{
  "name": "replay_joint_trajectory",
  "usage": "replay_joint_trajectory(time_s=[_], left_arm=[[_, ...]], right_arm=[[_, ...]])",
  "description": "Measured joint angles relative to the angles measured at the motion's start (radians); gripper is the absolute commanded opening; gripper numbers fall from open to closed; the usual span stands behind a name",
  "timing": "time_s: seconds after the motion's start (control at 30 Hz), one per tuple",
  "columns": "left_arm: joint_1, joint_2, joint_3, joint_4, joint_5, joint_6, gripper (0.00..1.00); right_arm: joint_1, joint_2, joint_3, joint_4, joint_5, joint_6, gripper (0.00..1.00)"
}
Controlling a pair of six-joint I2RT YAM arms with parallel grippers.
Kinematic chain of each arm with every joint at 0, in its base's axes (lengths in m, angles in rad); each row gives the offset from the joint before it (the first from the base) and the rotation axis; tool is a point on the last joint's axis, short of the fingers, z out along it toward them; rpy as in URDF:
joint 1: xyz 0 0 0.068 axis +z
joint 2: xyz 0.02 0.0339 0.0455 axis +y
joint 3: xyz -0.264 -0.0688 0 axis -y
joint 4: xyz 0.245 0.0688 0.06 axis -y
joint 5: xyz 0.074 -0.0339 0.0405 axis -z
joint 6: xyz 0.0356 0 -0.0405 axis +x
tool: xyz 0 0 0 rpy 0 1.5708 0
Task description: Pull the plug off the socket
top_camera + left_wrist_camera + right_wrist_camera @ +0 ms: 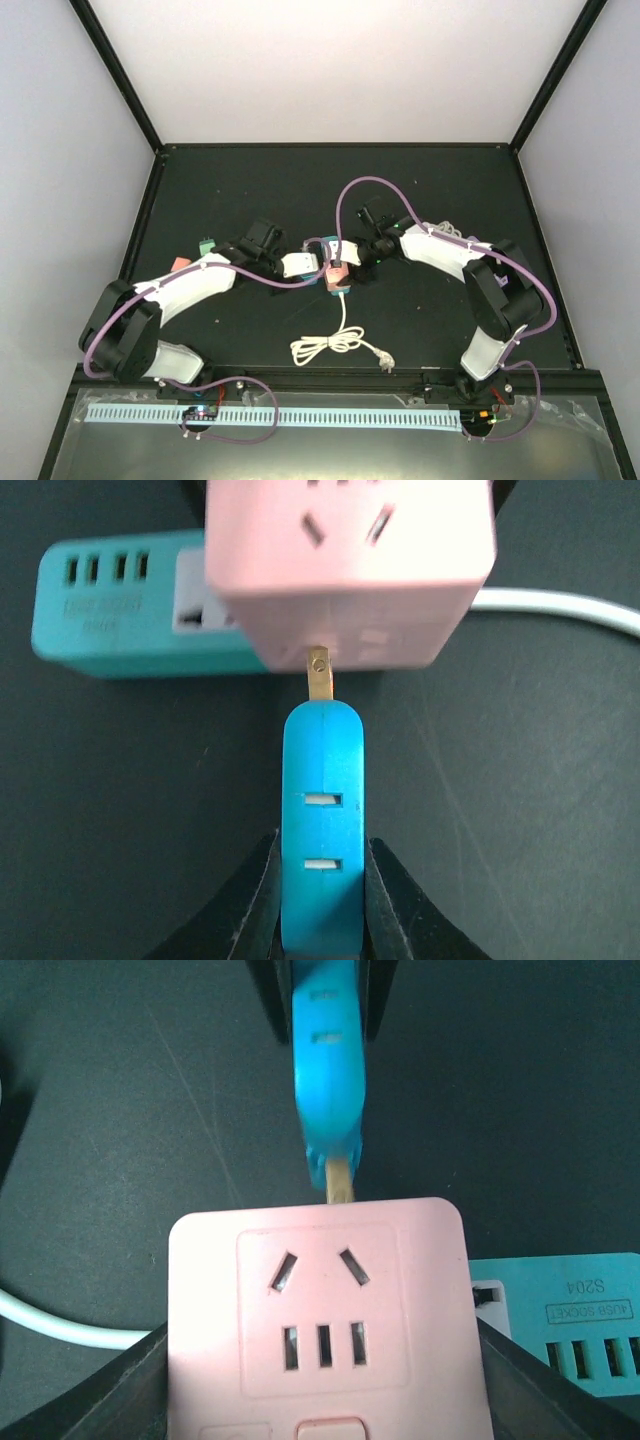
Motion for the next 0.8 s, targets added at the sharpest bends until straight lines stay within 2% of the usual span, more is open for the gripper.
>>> replay_joint_trajectory(time_s=[0.17,0.2,0.33,0.4,0.8], left_arm=[[0.046,-0.036,-0.003,-0.075,-0.021,0.027,0.02],[0.053,-0.038,-0.003,-0.087,-0.023,0.032,0.02],[0.068,-0.059,-0.01,-0.119,-0.026,0.053,0.01],[0.072,-0.08,-0.015,-0.134,-0.025,0.059,0.02],[0.074,-0.271,0.006,-0.306,0.039,0.055,0.02]], right_arm=[[-0.003,0.0,0.0,0.0,0.002,0.004,0.16],[-0.003,0.0,0.001,-0.002,0.003,0.005,0.23],[-0.003,0.0,0.003,-0.005,0.005,0.009,0.62],[-0.003,0.0,0.006,-0.009,0.006,0.018,0.69],[-0.018,0.003,0.124,-0.165,0.034,0.099,0.81]])
